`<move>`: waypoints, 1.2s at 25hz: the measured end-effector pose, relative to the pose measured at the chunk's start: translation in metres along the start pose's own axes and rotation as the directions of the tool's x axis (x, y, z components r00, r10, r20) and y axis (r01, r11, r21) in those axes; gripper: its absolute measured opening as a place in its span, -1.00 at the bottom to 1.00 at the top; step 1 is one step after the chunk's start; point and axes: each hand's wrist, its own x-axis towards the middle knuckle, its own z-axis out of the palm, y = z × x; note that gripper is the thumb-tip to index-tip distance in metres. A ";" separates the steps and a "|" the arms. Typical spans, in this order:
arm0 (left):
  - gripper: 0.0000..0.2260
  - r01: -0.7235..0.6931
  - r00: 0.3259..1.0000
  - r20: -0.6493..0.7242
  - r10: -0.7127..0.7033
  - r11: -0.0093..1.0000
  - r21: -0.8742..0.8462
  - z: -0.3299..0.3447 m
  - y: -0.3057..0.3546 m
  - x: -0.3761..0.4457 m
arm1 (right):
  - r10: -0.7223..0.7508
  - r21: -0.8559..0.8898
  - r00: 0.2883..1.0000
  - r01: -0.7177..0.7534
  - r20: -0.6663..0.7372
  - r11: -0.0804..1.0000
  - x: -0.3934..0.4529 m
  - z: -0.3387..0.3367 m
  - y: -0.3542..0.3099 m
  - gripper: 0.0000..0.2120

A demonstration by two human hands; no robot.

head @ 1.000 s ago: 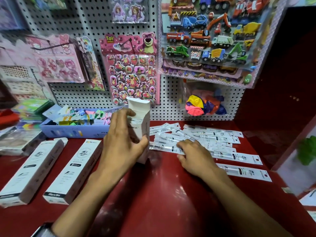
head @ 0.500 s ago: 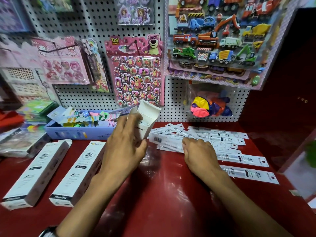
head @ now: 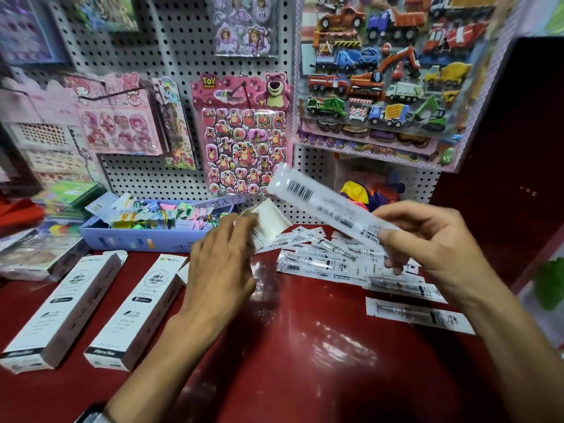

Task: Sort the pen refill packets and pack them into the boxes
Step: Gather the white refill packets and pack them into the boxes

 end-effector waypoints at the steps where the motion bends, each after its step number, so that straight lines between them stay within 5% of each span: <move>1: -0.37 -0.009 1.000 0.016 0.009 1.000 0.013 0.002 0.001 0.000 | -0.014 -0.099 1.000 0.015 0.016 0.995 0.000 -0.001 0.000 -0.73; 6: -0.41 -0.054 0.996 0.075 0.054 0.998 0.008 0.005 0.007 -0.002 | -0.139 -0.668 0.990 0.112 0.013 0.735 0.001 0.008 0.004 -0.80; 14: -0.52 -0.113 0.987 0.115 0.112 0.994 -0.002 0.009 0.014 0.000 | -0.199 -0.804 0.979 0.093 -0.032 0.587 -0.006 0.001 -0.012 -0.81; 18: -0.55 -0.203 0.970 0.133 0.205 0.979 -0.031 0.011 0.024 -0.002 | -0.221 -0.792 0.968 0.227 0.119 0.567 -0.008 0.024 -0.002 -0.81; 20: -0.52 -0.263 0.948 0.169 0.270 0.963 -0.062 0.014 0.032 -0.006 | -0.176 -0.753 0.974 0.224 0.145 0.618 -0.009 0.046 0.012 -0.74; 23: -0.48 -0.272 0.943 0.161 0.292 0.953 -0.135 0.010 0.036 -0.008 | -0.040 -0.598 0.998 0.009 -0.038 0.801 -0.007 0.061 0.027 -0.76; 27: -0.38 -0.230 0.965 0.095 0.246 0.961 -0.153 0.001 0.039 -0.010 | 0.197 -0.085 0.972 -0.209 -0.128 0.974 -0.005 0.065 0.031 -0.82; 30: -0.30 -0.105 0.992 0.058 0.113 0.985 -0.135 -0.006 0.041 -0.010 | 0.263 0.203 0.961 -0.242 -0.086 0.949 -0.004 0.071 0.027 -0.79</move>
